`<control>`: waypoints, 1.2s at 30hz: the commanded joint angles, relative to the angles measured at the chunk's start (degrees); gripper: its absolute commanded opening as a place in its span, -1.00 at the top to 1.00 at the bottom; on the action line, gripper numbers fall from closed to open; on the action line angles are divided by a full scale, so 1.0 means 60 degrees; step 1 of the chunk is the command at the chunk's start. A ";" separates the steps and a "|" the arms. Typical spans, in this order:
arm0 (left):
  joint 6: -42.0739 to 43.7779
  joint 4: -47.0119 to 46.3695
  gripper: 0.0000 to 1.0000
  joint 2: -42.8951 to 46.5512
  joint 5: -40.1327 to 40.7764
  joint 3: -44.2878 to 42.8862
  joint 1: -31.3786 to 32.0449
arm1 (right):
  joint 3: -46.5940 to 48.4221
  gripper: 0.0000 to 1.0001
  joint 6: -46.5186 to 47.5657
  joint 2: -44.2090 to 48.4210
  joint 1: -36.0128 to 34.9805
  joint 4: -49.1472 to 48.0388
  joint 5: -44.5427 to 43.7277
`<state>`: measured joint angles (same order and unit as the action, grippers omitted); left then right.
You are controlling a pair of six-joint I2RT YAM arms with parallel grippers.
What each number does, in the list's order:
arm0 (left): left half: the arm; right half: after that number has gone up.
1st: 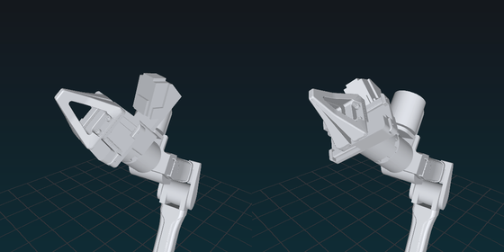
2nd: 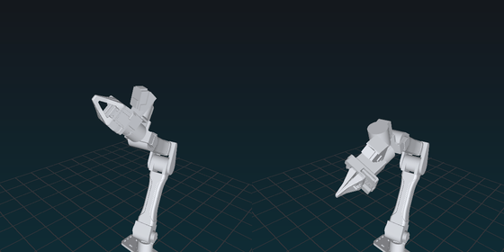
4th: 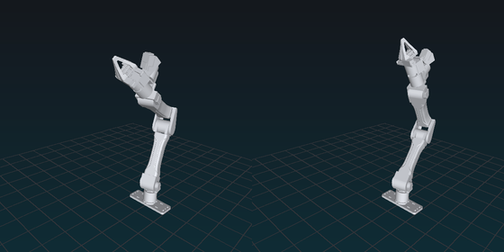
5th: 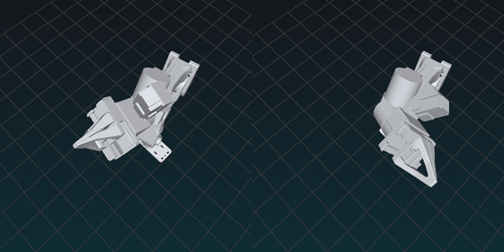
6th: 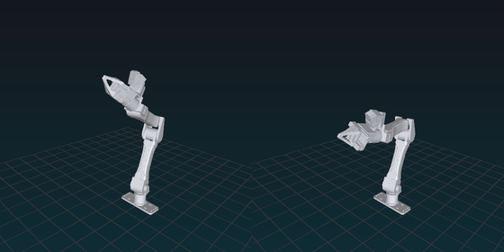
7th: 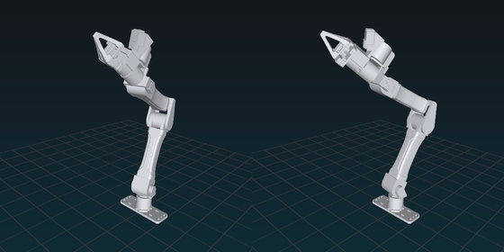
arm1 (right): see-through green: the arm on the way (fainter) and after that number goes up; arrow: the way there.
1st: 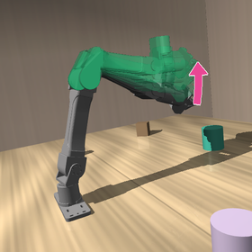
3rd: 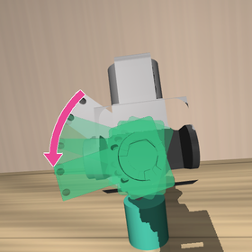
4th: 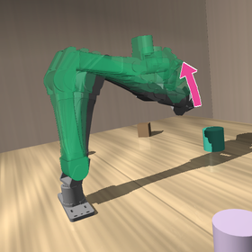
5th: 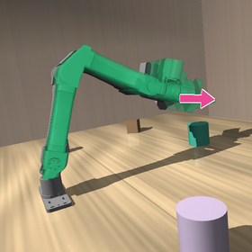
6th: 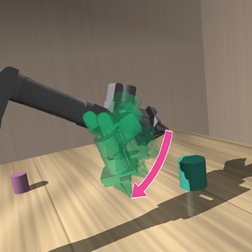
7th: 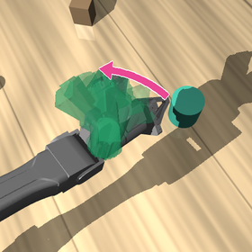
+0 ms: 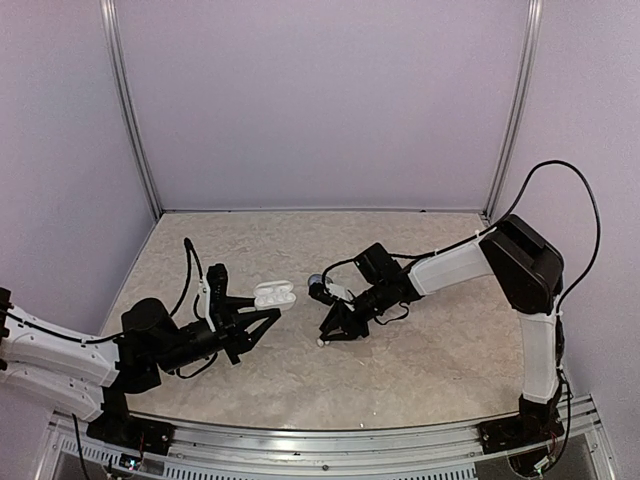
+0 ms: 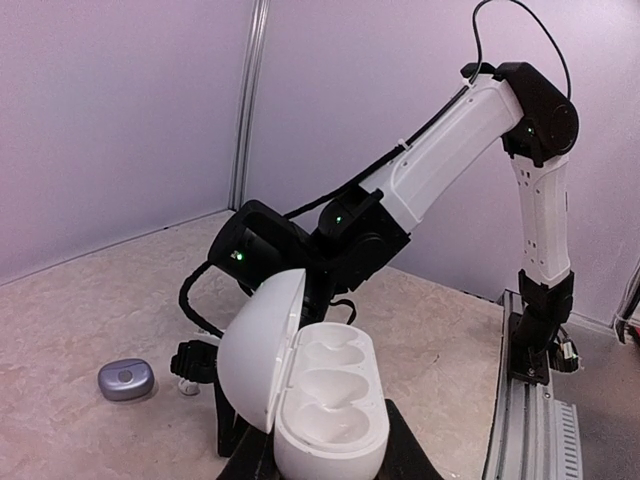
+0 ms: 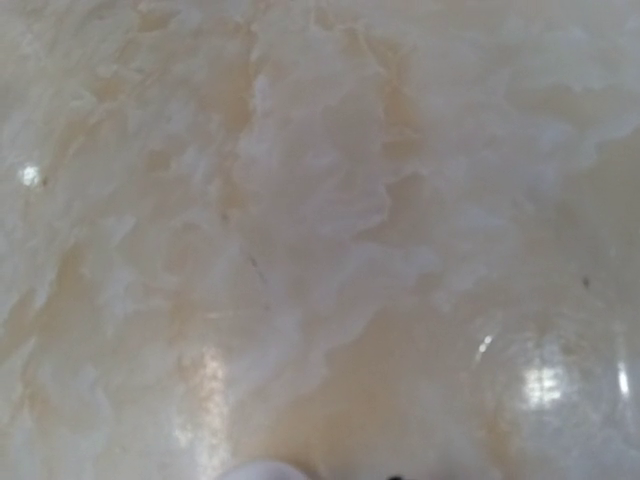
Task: Insert the wireless bluetooth earbuds into the charging case
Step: Pick up the right earbud from the center of the board.
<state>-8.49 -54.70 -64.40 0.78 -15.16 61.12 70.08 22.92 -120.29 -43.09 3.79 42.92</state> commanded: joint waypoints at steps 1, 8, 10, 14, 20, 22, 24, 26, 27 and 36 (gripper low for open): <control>0.0186 -0.0141 0.94 0.0009 -0.0071 -0.0200 -0.0060 | 0.0075 0.40 0.0196 -0.0248 -0.0203 0.0545 -0.0048; 0.0213 -0.0150 0.94 -0.0025 -0.0071 -0.0198 -0.0058 | -0.0081 0.40 0.0174 -0.0141 -0.0289 0.0729 -0.0005; 0.0207 -0.0156 0.94 -0.0053 -0.0071 -0.0198 -0.0051 | -0.0139 0.42 0.0151 -0.0141 -0.0323 0.0730 0.0034; 0.0204 -0.0170 0.93 -0.0127 -0.0071 -0.0211 -0.0057 | -0.0268 0.46 0.0096 -0.0078 -0.0372 0.0723 0.0074; 0.0200 -0.0186 0.93 -0.0164 -0.0071 -0.0213 -0.0051 | -0.0342 0.64 -0.0069 0.0026 -0.0384 0.0673 0.0094; 0.0186 -0.0198 0.93 -0.0199 -0.0071 -0.0213 -0.0051 | -0.0363 0.70 -0.0132 0.0080 -0.0390 0.0651 0.0144; 0.0175 -0.0200 0.93 -0.0236 -0.0312 -0.0213 -0.0060 | -0.0439 0.72 -0.0171 0.0231 -0.0384 0.0596 0.0280; 0.0182 -0.0193 0.93 -0.0252 -0.0318 -0.0227 -0.0055 | -0.0537 0.73 -0.0199 0.0405 -0.0405 0.0524 0.0411; 0.0184 -0.0187 0.93 -0.0263 -0.0332 -0.0227 -0.0053 | -0.0585 0.74 -0.0221 0.0500 -0.0406 0.0488 0.0432; 0.0149 -0.0107 0.93 -0.0276 -0.0364 -0.0208 -0.0056 | -0.1303 0.83 -0.0669 0.1918 -0.0392 -0.0146 0.0405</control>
<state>-8.49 -54.57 -66.04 -0.78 -15.16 61.12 64.84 20.69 -115.50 -44.88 5.69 45.04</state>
